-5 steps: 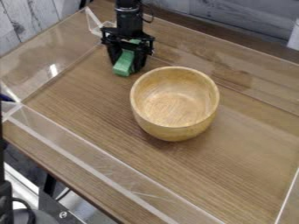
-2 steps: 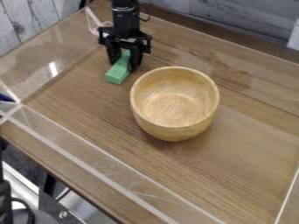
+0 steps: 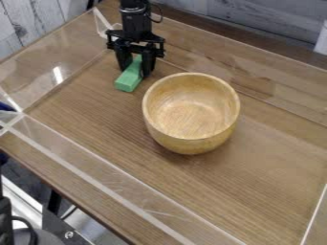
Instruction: Remove the green block from inside the brown bowl and put it on the table
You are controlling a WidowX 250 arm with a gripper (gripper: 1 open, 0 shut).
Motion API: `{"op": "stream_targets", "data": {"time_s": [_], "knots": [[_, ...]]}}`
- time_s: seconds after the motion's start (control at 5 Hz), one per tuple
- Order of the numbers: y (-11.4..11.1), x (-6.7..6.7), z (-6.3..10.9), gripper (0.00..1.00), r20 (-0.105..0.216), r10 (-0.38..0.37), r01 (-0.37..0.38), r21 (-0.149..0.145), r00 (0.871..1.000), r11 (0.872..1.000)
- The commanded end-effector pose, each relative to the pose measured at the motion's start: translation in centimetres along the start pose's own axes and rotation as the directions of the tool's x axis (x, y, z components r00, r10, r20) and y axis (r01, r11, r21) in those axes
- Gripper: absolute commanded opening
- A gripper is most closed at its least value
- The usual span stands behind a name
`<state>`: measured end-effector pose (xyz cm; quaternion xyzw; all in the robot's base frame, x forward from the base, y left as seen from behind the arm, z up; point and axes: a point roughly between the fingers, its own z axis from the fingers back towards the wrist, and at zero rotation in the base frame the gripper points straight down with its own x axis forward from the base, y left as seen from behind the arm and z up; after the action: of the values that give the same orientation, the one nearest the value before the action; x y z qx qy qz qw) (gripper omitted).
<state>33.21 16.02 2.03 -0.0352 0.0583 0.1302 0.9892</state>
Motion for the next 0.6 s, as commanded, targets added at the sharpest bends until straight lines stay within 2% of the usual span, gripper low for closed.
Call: {"op": "stream_targets", "data": {"time_s": [0.0,0.4], "knots": [[0.92,-0.12,1.56,0.0,0.036,0.017,-0.017,0.002,0.999,1.0],[1.22,-0.35,1.78,0.0,0.033,0.026,-0.026,-0.004,0.999,1.0]]}}
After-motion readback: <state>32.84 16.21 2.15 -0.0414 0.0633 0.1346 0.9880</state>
